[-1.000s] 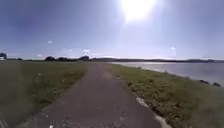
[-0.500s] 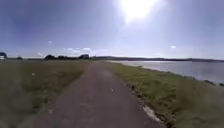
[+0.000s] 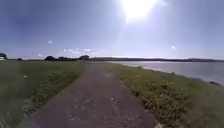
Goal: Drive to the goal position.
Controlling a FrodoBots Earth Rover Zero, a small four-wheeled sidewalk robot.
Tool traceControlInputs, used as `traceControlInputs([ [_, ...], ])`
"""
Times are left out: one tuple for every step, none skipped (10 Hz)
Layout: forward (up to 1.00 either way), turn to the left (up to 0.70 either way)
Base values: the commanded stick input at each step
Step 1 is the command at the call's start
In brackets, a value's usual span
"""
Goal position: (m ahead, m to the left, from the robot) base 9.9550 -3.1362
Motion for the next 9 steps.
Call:
traceControlInputs([
  [0.70, 0.14],
  [0.70, 0.23],
  [0.70, 0.05],
  [0.70, 0.00],
  [0.70, 0.00],
  [0.70, 0.00],
  [0.70, 0.00],
  [0.70, 0.00],
  [0.70, 0.00],
])
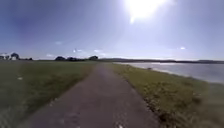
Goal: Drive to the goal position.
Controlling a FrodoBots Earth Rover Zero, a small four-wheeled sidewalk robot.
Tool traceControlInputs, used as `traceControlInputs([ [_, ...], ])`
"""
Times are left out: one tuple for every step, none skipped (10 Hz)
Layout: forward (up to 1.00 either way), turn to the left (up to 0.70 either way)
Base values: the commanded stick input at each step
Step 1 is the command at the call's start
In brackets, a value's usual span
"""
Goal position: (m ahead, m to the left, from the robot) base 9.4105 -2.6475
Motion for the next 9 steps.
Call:
traceControlInputs([
  [0.70, 0.00],
  [0.70, 0.00],
  [0.70, 0.00],
  [0.70, 0.00],
  [0.70, 0.00],
  [0.70, 0.00],
  [0.70, 0.00],
  [0.70, 0.00],
  [0.70, 0.00],
])
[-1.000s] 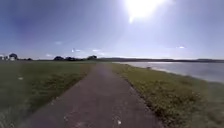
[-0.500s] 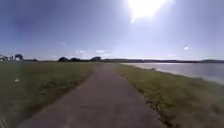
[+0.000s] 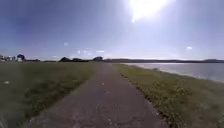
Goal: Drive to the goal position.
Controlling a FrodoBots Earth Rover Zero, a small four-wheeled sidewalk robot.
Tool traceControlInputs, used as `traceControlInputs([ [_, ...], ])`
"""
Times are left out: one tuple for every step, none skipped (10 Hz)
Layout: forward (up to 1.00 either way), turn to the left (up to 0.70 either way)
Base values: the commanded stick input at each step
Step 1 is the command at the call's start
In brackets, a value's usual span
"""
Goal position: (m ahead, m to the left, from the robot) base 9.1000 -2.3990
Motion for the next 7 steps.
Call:
traceControlInputs([
  [0.70, 0.00],
  [0.70, 0.00],
  [0.70, 0.00],
  [0.70, 0.00],
  [0.70, 0.00],
  [0.70, 0.00],
  [0.70, 0.00],
])
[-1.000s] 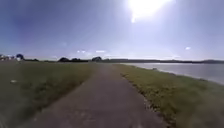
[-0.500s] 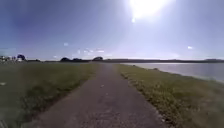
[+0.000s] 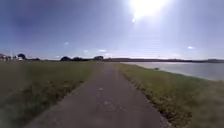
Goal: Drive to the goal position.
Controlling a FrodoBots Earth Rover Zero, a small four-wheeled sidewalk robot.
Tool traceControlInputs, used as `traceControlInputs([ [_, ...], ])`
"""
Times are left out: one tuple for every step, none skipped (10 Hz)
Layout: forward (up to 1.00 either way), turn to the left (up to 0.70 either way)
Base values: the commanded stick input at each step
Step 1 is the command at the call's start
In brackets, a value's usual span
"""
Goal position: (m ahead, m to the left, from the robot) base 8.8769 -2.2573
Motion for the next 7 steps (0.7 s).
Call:
traceControlInputs([
  [0.70, 0.00],
  [0.70, 0.00],
  [0.70, 0.00],
  [0.70, 0.00],
  [0.70, 0.00],
  [0.70, 0.00],
  [0.70, 0.00],
])
